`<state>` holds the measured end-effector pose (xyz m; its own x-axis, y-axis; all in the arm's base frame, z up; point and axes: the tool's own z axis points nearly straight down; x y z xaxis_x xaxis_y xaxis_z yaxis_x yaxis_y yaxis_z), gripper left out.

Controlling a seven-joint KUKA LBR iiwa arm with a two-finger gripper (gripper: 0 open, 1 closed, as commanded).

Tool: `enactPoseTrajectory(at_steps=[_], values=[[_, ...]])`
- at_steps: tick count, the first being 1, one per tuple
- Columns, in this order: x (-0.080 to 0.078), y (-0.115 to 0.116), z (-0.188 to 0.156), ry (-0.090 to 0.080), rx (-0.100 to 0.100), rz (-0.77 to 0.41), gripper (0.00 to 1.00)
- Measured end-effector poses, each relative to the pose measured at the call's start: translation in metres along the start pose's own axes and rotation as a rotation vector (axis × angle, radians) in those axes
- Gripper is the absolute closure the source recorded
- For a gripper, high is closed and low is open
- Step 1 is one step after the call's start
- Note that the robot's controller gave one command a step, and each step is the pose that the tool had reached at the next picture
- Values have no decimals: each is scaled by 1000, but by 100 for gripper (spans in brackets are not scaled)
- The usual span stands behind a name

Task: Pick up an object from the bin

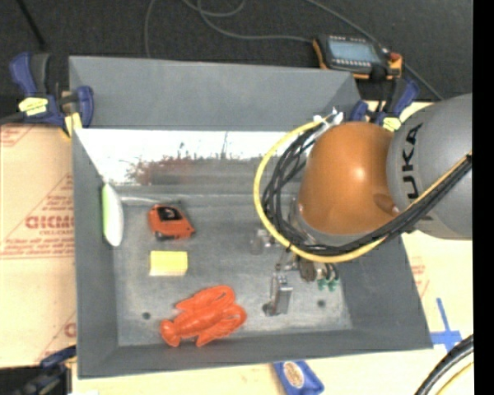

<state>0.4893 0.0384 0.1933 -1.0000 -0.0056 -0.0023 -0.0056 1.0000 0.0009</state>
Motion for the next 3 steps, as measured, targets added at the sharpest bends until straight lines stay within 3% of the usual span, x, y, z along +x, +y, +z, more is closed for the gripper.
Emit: enactPoseTrajectory(at_steps=[1,2,3], values=[[-5,26,33,-5,1,-66,0],[-39,39,70,-3,1,-152,0],[-15,83,105,-1,1,-8,0]])
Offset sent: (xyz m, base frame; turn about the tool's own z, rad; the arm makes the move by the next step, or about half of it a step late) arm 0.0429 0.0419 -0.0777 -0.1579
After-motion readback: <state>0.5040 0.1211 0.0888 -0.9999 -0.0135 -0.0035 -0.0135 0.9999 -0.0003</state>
